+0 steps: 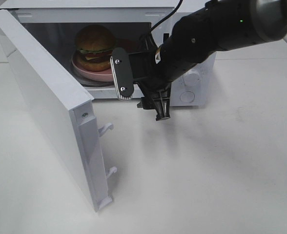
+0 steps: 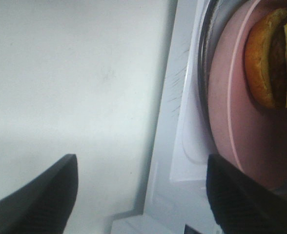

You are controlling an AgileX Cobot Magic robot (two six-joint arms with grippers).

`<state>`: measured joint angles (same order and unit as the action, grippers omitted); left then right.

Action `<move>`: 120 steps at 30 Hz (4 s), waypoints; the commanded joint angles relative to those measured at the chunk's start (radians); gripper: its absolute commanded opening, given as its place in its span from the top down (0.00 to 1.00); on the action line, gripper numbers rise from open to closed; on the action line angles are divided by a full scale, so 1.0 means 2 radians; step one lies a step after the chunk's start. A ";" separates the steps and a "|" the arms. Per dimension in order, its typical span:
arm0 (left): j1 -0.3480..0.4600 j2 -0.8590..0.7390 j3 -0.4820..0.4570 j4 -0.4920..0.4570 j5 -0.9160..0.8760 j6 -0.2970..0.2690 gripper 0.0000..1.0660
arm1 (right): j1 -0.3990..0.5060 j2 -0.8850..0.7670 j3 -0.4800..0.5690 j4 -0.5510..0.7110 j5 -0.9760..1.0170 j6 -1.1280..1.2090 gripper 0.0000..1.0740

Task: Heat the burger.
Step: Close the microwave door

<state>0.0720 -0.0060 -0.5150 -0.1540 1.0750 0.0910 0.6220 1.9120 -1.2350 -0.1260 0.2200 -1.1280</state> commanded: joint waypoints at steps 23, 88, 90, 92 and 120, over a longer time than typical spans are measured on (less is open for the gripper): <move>0.002 -0.008 0.000 -0.003 -0.004 0.000 0.06 | -0.003 -0.211 0.193 0.003 0.022 0.282 0.32; 0.002 -0.008 0.000 -0.003 -0.004 0.000 0.06 | -0.197 -0.765 0.338 0.004 0.412 0.642 0.32; 0.002 -0.008 0.000 -0.003 -0.004 0.000 0.06 | -0.205 -0.777 0.343 0.004 0.412 0.642 0.32; 0.002 -0.008 0.000 -0.003 -0.004 0.000 0.06 | -0.221 -0.805 0.353 0.004 0.412 0.642 0.32; 0.002 -0.007 0.000 -0.004 -0.004 0.000 0.06 | -0.277 -0.972 0.367 0.022 0.390 0.626 0.32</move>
<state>0.0720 -0.0060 -0.5150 -0.1540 1.0750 0.0910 0.0750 -0.0030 -0.5080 -0.0820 1.0140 0.1340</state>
